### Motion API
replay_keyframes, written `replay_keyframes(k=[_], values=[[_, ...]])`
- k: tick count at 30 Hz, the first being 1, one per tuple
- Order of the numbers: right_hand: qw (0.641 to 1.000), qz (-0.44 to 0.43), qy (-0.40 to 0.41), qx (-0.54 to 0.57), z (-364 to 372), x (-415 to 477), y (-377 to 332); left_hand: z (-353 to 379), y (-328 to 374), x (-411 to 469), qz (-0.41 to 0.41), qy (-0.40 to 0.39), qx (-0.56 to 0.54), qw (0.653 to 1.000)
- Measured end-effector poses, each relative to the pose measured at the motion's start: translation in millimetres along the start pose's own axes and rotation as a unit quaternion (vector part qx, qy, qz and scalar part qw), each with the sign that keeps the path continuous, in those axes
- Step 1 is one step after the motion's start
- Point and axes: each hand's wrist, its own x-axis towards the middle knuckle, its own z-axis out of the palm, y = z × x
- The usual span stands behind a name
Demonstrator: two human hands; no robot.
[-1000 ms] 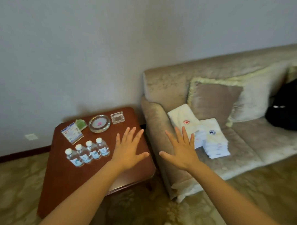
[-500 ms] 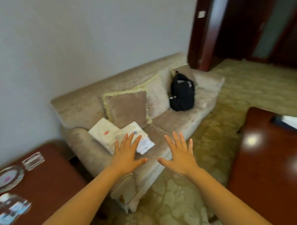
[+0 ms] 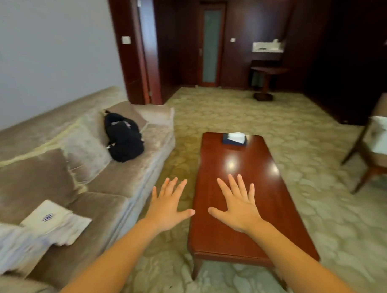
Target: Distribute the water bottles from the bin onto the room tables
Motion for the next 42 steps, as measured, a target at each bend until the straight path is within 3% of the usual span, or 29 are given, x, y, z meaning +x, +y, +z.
replay_keyframes(k=[11,17,31,42], values=[[0.972,0.225,0.063,0.018,-45.4,-82.0,194.8,51.4,218.7,97.9,0.216,-0.049,0.020,0.975],[0.951,0.296,0.082,0.016,-60.3,-96.1,296.5,95.4,326.7,161.4,0.296,-0.065,0.023,0.953],[0.892,0.431,0.130,-0.029,-165.1,-94.7,564.2,148.7,604.4,343.4,0.427,-0.124,-0.007,0.895],[0.880,0.451,0.147,-0.029,-222.3,-83.9,780.4,198.2,810.7,442.8,0.452,-0.118,-0.005,0.884]])
